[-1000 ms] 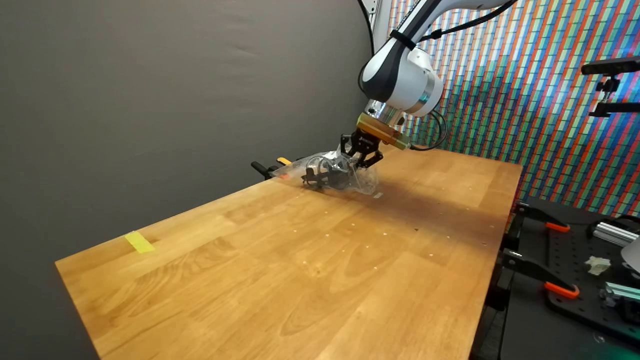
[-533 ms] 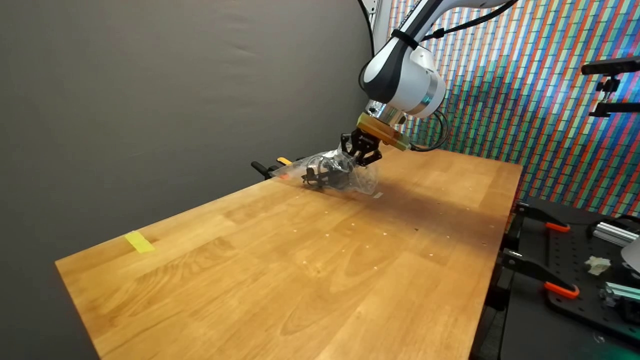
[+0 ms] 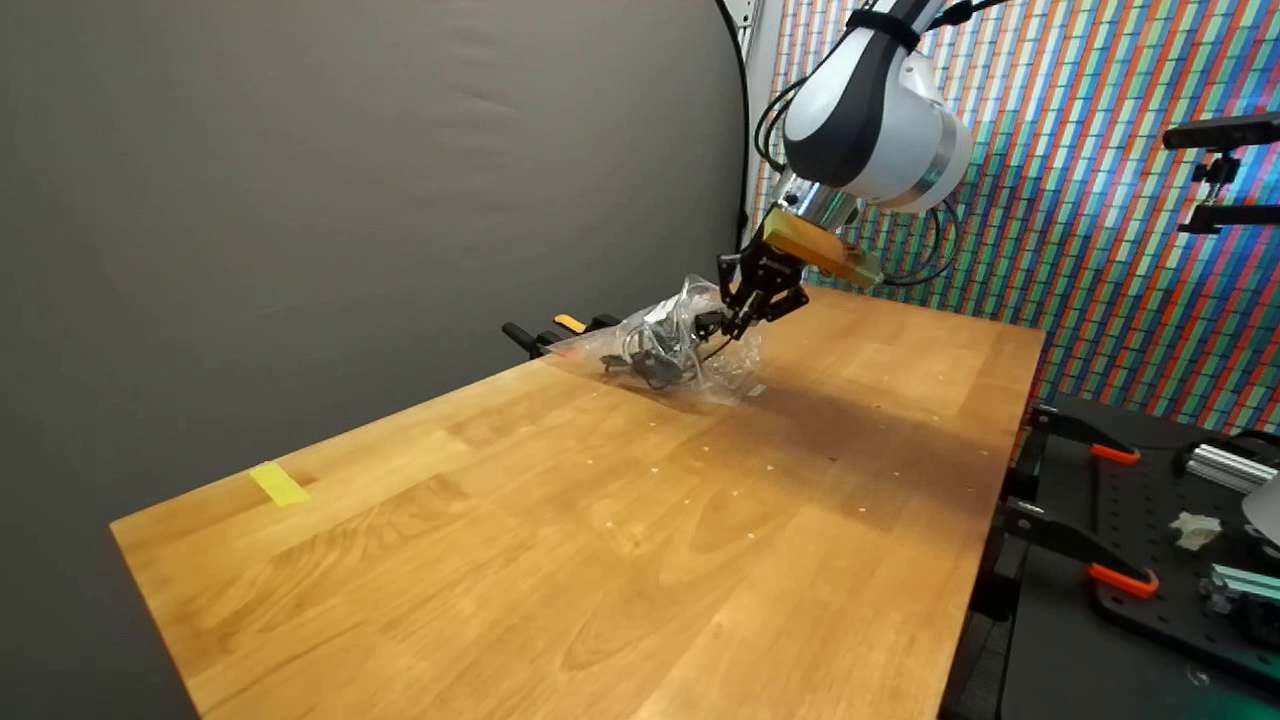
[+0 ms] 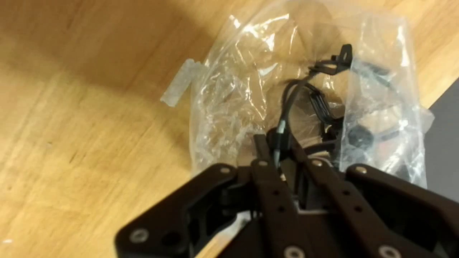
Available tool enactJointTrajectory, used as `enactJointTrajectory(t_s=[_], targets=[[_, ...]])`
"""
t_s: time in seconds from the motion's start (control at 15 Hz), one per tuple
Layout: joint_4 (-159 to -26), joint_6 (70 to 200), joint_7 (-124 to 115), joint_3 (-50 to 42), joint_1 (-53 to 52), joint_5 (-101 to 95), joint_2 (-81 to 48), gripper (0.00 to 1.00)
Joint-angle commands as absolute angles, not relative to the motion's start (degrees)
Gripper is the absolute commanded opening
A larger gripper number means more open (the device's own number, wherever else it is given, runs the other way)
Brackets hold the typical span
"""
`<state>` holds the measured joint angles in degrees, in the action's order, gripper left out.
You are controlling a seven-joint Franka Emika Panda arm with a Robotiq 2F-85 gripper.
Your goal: Remove the black thing from the plastic bag
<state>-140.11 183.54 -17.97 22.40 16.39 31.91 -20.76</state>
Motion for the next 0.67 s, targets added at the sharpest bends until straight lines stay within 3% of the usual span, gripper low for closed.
enactJointTrajectory(t_s=[0.0, 0.4, 0.47, 0.6], targets=[[-149.98, 178.55, -18.20, 25.67, 17.54, 33.33, -7.20, 0.05], [-154.62, 157.93, -13.62, 27.20, 17.46, 38.58, 9.46, 0.05], [-155.09, 154.20, -13.59, 17.86, 8.80, 38.51, 12.28, 0.05], [-156.53, 148.01, -16.25, 13.45, 6.74, 34.75, 17.48, 0.05]])
